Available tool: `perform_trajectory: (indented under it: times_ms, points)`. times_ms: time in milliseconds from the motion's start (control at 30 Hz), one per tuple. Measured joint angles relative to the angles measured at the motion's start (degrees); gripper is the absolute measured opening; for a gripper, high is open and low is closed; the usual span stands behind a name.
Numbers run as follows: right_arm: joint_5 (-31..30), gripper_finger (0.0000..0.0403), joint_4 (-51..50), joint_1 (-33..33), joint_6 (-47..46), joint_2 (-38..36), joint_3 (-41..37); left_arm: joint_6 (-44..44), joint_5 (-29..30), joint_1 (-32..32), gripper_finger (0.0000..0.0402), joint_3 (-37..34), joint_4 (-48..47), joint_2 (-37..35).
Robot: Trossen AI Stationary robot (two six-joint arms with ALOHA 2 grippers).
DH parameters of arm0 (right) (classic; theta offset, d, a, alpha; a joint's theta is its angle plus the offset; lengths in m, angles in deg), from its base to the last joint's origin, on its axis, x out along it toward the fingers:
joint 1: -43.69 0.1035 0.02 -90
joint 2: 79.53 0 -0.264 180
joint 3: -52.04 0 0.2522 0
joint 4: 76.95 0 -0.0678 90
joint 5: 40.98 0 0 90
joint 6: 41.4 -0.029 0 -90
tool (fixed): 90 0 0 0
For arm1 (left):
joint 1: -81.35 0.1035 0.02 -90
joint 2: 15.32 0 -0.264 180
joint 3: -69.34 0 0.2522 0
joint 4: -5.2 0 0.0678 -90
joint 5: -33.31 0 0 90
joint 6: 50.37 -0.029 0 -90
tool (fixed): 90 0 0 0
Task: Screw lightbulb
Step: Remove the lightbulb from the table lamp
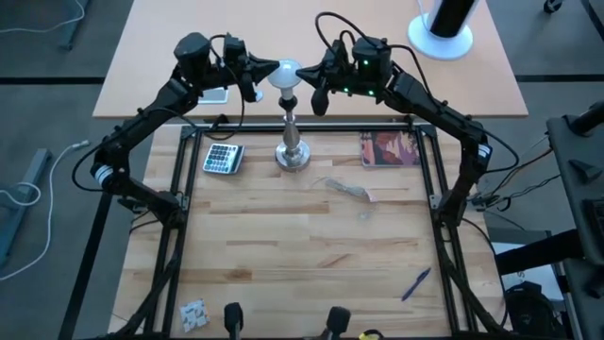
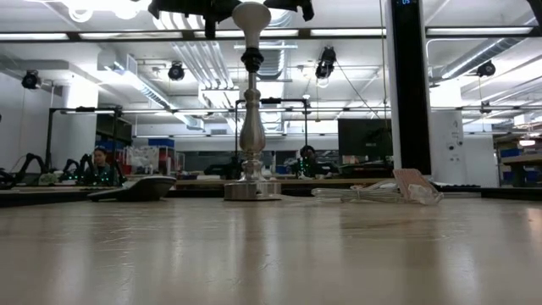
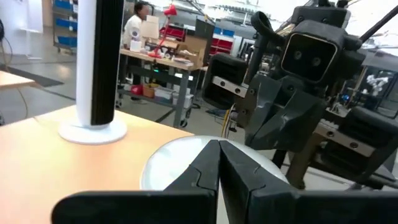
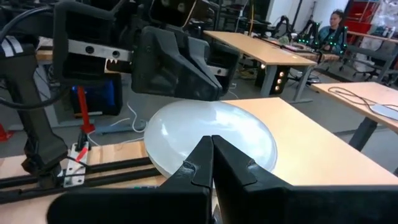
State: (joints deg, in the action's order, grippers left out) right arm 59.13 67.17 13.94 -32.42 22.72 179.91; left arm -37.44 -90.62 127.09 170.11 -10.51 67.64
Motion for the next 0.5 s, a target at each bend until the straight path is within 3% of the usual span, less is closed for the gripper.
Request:
perform_trajectory:
  times_ms: [500]
  points:
    - [-0.74,0.0,2.46,-1.92,-0.31,0.1,-1.08,3.08,-1.95,-1.01,0.0,0.23,-0.46,-0.39]
